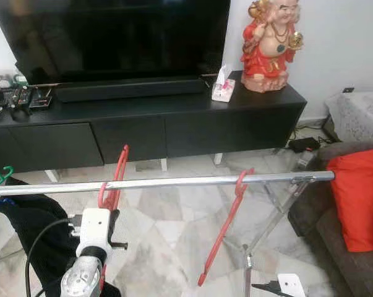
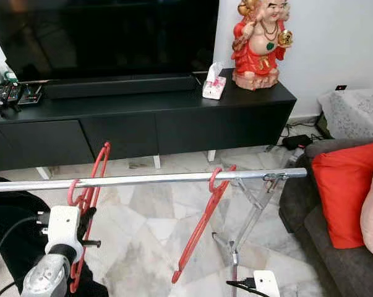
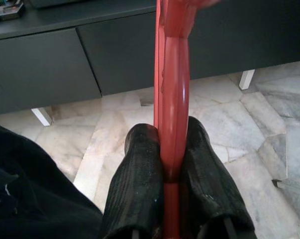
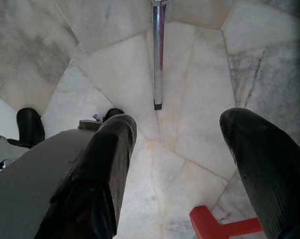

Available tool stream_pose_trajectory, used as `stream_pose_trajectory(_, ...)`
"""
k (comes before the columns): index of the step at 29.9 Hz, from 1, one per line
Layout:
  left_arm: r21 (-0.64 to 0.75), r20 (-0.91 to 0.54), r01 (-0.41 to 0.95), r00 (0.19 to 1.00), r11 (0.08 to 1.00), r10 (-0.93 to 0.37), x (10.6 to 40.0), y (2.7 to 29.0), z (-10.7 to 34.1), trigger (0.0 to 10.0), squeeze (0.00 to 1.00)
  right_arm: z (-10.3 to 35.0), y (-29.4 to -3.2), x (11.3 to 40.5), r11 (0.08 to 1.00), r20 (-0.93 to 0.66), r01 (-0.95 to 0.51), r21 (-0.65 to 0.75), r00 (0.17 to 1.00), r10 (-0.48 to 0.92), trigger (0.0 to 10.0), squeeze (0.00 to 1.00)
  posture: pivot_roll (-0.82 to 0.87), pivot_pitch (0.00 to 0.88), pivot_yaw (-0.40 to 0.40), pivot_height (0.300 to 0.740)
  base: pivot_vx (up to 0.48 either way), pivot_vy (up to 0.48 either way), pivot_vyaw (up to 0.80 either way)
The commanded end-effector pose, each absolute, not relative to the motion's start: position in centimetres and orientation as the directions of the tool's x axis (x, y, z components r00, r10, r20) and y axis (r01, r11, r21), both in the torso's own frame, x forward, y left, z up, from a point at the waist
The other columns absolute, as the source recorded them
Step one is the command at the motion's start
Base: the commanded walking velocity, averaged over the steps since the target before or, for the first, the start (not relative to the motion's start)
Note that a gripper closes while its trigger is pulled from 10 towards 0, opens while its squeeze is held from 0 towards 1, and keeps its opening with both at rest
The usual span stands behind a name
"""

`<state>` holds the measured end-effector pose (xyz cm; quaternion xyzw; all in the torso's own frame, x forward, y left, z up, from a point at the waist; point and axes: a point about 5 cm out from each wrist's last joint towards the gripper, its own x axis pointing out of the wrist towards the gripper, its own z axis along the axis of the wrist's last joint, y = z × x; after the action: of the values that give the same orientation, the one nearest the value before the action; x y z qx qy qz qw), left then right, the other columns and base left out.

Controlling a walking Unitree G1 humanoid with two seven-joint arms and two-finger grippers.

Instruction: Hang hanger

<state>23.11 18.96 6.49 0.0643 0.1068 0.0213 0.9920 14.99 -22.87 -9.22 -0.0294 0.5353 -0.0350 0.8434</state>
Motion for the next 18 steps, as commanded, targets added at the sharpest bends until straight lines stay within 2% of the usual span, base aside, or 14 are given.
stream_pose_trajectory(1,0.164,-0.219,-0.051,0.972,0.985,0.087,23.6,19.4,6.3,10.0,0.0,-9.1,-23.0,15.1,0.995,-0.9,0.022,-0.094,0.425,-0.095,10.0,0.0,-0.05,0.0,-0.018,0.74,0.0,0.0,0.0)
stream_pose_trajectory(8,0.188,-0.227,-0.098,0.964,0.977,0.14,24.7,19.4,6.1,10.0,0.0,-9.1,-23.1,15.1,0.995,-0.899,0.017,-0.096,0.428,-0.094,10.0,0.0,-0.06,0.0,-0.024,0.74,0.0,0.0,0.0)
stream_pose_trajectory(18,0.134,-0.214,-0.187,0.953,0.973,0.213,25.7,19.6,6.1,10.0,0.0,-9.1,-23.1,15.2,0.995,-0.897,0.02,-0.093,0.432,-0.092,10.0,0.0,-0.06,0.0,-0.027,0.74,0.0,0.0,0.0)
